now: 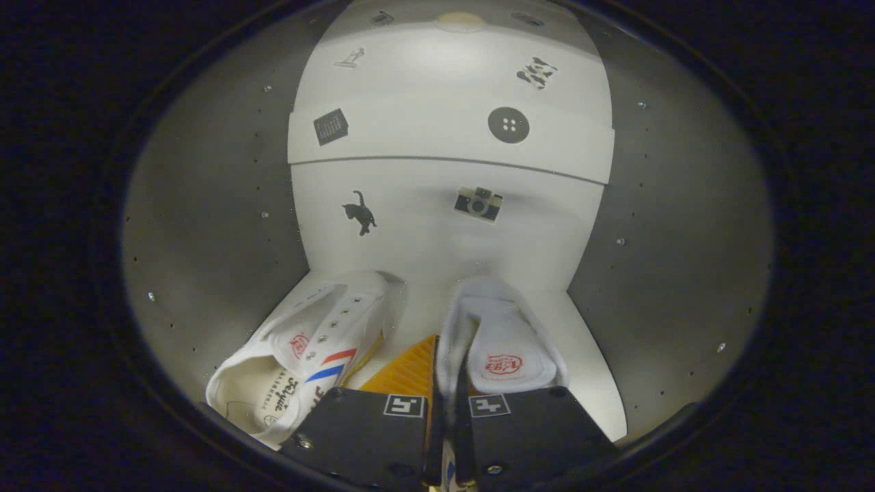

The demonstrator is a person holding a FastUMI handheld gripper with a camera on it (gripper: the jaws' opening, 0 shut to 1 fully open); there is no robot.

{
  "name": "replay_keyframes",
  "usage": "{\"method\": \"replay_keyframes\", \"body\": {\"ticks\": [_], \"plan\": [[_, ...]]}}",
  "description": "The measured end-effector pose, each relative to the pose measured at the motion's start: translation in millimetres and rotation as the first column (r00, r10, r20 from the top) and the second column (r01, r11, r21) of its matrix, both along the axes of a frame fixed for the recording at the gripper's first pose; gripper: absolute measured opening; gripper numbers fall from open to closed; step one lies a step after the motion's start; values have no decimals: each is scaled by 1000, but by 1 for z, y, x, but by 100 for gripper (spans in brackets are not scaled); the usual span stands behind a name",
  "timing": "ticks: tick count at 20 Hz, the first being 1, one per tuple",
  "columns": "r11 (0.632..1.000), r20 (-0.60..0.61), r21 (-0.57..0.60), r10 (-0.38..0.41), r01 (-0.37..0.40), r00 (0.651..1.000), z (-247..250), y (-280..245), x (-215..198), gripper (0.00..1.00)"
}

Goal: Open the shoe cabinet door, grab the shoes and put them into the shoe cabinet, then close the shoe cabinet door.

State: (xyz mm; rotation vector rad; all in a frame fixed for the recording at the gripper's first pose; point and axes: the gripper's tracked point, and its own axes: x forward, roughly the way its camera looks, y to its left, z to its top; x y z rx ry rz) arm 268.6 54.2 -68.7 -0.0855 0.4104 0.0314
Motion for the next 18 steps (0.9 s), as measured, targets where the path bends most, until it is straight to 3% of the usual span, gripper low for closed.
{"method": "replay_keyframes", "body": {"ticks": [5, 11, 13, 15, 18], "plan": [[999, -17, 19, -43, 43, 999, -2, -3, -3, 15], [999, 22, 47, -19, 18, 1000, 10, 7, -36, 64], [998, 38, 54, -25, 23, 999, 14, 7, -51, 66], [998, 56, 53, -38, 35, 998, 18, 4, -65, 84], [999, 100, 41, -40, 36, 994, 28, 5, -93, 85]]}}
